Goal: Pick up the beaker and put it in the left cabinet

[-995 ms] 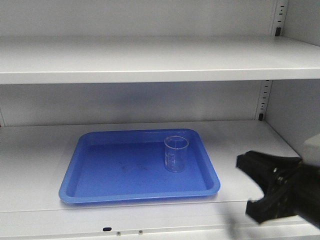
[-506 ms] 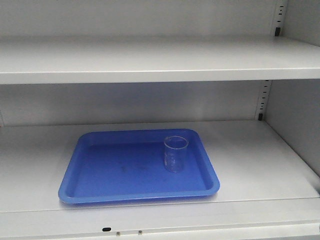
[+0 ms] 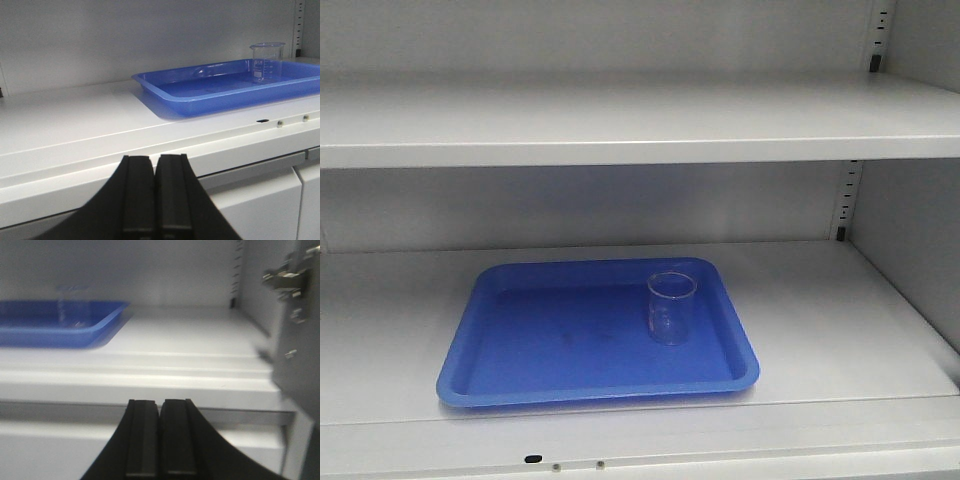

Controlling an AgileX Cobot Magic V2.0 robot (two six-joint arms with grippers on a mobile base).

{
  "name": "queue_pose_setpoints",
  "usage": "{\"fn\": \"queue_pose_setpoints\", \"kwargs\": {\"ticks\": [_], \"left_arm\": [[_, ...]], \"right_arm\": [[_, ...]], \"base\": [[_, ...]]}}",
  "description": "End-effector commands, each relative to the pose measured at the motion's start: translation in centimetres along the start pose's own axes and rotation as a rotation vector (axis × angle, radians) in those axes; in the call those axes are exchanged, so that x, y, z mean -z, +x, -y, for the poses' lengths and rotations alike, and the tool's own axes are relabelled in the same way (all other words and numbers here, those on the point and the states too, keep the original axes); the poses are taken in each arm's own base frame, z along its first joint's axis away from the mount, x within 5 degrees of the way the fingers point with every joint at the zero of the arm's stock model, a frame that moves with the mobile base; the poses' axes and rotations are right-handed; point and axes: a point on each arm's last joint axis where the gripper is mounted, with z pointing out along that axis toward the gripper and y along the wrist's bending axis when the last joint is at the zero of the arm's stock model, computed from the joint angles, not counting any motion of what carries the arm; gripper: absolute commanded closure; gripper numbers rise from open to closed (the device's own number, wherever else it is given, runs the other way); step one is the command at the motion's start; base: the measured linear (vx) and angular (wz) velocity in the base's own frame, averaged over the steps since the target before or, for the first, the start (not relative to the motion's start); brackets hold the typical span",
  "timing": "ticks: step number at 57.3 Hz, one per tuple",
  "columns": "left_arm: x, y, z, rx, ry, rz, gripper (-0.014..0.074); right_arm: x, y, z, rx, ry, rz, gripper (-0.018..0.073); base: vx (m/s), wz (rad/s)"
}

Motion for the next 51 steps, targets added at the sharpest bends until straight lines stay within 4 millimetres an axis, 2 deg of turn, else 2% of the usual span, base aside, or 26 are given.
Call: {"fn": "queue_pose_setpoints", "kwargs": {"ticks": [1, 51], "left_arm": [[0.13, -0.31, -0.02, 0.012, -0.003, 0.086, 0.0596], [0.13, -0.31, -0.02, 0.012, -0.003, 0.086, 0.0596]], "right_arm": [[0.29, -0.46, 0.31, -0.003, 0.056, 0.082, 0.0568], [0.29, -0.4, 0.51, -0.001, 0.093, 0.074, 0.0568]], "base": [[0.0, 0.0], [0.0, 0.0]]}}
